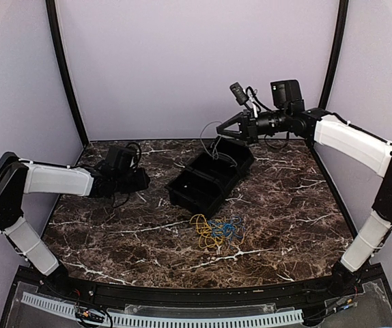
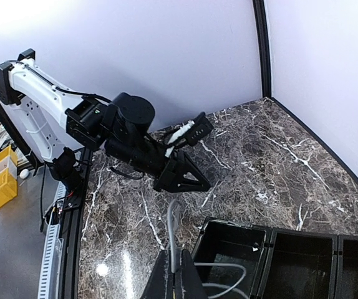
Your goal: Untangle the cables
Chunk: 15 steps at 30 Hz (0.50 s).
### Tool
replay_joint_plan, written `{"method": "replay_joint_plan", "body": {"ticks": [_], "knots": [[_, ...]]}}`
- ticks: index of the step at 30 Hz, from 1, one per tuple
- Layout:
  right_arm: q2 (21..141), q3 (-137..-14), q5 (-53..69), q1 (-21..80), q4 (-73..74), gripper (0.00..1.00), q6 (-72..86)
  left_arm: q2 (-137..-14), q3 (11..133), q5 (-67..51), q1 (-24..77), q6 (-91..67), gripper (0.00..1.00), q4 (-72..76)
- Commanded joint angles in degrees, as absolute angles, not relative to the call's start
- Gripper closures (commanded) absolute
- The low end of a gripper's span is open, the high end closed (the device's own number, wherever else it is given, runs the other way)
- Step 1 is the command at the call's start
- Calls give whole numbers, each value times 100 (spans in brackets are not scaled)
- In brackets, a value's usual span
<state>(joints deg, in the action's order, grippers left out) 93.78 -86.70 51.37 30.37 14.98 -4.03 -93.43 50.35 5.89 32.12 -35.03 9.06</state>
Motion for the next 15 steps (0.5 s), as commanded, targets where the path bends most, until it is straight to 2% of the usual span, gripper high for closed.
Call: {"method": "replay_joint_plan", "body": {"ticks": [1, 5, 15], "knots": [[9656, -8836, 4891, 3058, 1104, 100, -448, -8522, 5035, 990, 3235, -3272, 80, 755], [9911, -8930, 4790, 3067, 982, 100, -433, -8193, 4933, 849, 3234, -3285, 71, 601], [10383, -8877, 4950, 3124, 844, 100, -319, -7535, 4591, 1127, 3234, -3242, 65, 470]]}}
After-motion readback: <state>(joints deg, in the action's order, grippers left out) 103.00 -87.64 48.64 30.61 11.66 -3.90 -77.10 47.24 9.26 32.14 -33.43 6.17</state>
